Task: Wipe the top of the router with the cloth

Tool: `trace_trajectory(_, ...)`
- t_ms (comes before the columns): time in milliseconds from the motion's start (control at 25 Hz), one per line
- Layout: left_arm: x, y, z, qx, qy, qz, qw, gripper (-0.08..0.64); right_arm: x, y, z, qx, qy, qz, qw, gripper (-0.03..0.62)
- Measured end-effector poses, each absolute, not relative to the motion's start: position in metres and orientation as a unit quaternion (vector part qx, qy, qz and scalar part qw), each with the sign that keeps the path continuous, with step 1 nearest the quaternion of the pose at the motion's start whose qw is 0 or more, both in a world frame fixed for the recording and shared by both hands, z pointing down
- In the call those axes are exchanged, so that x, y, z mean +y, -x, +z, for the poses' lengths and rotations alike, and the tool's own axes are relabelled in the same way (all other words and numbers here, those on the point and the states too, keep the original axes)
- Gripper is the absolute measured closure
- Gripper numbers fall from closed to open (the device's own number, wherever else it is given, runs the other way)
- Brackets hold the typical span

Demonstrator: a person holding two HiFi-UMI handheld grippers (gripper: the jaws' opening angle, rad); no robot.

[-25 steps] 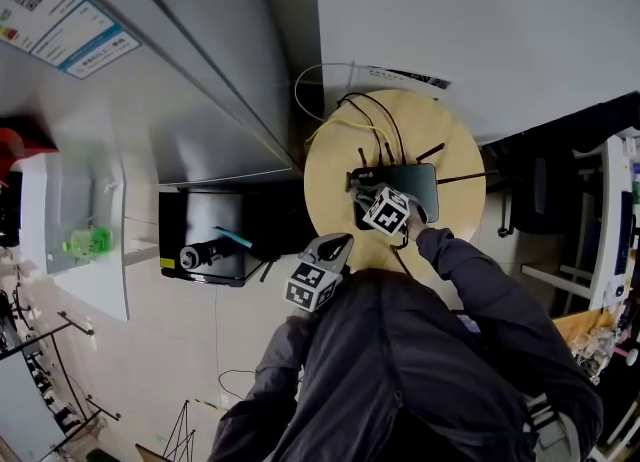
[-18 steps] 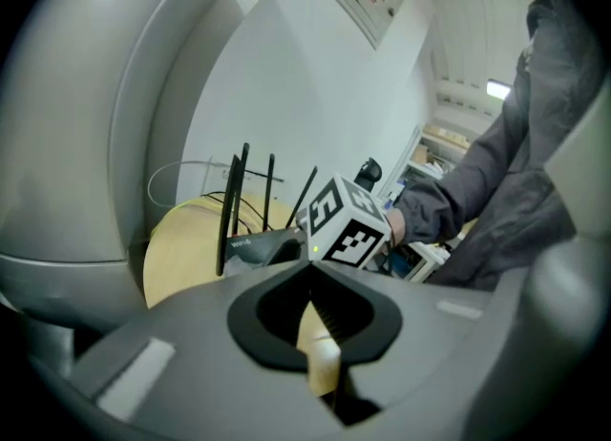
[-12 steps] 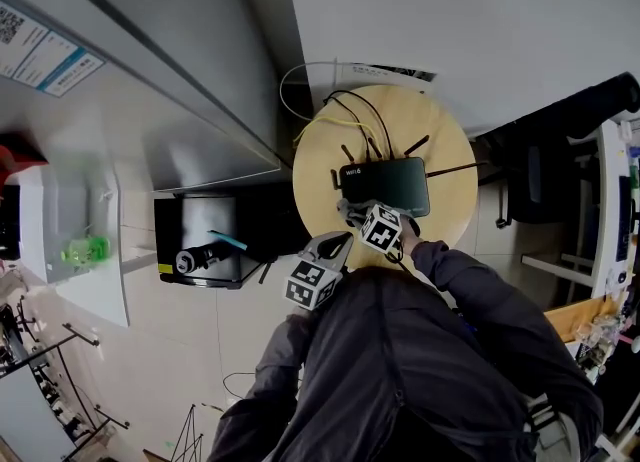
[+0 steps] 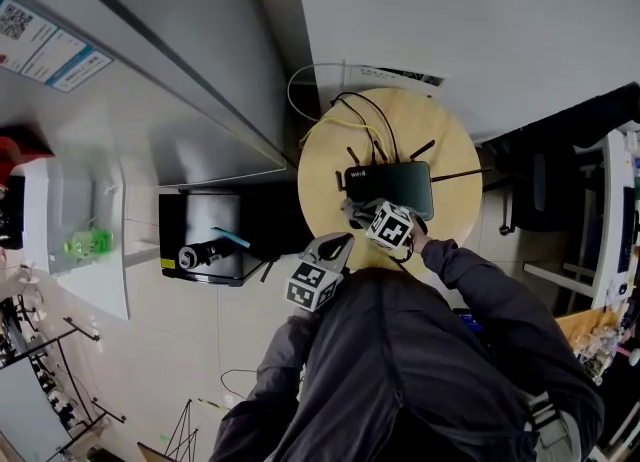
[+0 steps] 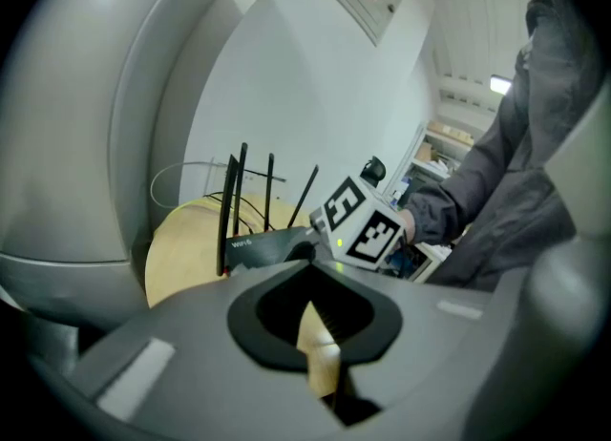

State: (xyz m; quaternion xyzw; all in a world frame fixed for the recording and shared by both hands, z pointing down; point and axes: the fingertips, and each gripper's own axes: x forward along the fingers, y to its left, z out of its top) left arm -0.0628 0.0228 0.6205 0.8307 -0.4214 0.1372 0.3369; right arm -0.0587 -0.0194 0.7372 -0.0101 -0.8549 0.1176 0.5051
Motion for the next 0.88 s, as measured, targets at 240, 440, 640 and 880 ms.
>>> trace_trajectory(240, 0.025, 0.065, 0.621, -0.429, -0.825, 0.138, 0.340, 0.560, -0.107, 0.049, 0.726, -0.857, -0.047, 0.096, 0.505, 0.554)
trace_trajectory(440, 0.026, 0.063, 0.621, -0.431, -0.824, 0.144, 0.338, 0.560, -0.140, 0.049, 0.735, -0.847, -0.053, 0.059, 0.525, 0.554)
trace_trajectory(640, 0.030, 0.064, 0.622, -0.434, -0.820, 0.149, 0.341, 0.560, -0.143, 0.046, 0.747, -0.844, -0.054, 0.035, 0.532, 0.552)
trace_trajectory(880, 0.026, 0.060, 0.620, -0.432, -0.820, 0.152, 0.343, 0.560, -0.135, 0.043, 0.746, -0.846, -0.060, 0.047, 0.527, 0.554)
